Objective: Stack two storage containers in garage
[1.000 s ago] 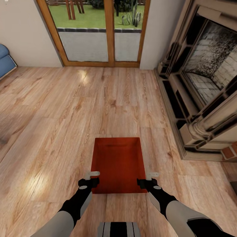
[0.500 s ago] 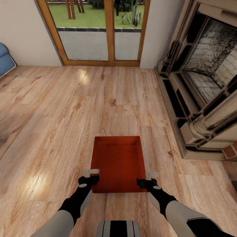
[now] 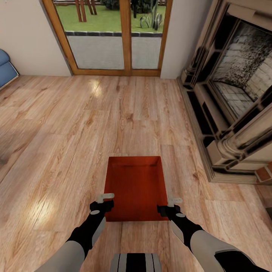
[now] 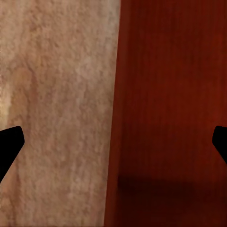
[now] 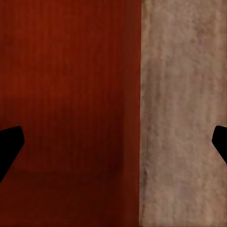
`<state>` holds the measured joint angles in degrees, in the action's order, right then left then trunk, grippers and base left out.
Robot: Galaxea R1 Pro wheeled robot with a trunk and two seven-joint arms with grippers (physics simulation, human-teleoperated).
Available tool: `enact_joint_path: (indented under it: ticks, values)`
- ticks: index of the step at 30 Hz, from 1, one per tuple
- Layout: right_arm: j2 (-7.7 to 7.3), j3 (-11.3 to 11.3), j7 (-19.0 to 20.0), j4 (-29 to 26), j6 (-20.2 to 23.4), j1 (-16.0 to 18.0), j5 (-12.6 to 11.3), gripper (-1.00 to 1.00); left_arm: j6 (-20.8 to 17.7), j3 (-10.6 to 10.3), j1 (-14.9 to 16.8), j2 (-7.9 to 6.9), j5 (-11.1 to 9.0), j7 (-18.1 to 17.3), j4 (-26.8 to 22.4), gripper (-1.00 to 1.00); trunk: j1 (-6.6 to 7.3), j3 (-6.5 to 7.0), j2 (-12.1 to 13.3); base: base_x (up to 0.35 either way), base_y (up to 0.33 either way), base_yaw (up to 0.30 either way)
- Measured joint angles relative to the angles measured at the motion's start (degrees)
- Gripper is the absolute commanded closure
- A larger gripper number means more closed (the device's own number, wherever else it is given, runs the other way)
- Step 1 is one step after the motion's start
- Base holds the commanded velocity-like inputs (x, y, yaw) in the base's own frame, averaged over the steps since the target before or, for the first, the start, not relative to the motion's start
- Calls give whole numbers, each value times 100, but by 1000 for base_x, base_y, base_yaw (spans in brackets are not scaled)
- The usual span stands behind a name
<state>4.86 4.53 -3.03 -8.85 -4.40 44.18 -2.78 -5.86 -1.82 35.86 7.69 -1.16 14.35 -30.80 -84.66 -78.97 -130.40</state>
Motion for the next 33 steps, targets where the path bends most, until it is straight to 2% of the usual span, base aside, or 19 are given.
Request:
enact_joint_path:
  ticks: [33]
  values:
    - [-10,0,0,0,0,0,0,-100,-3,-1,0,-3,6,0,1,-100,0,0,0,45,0,0]
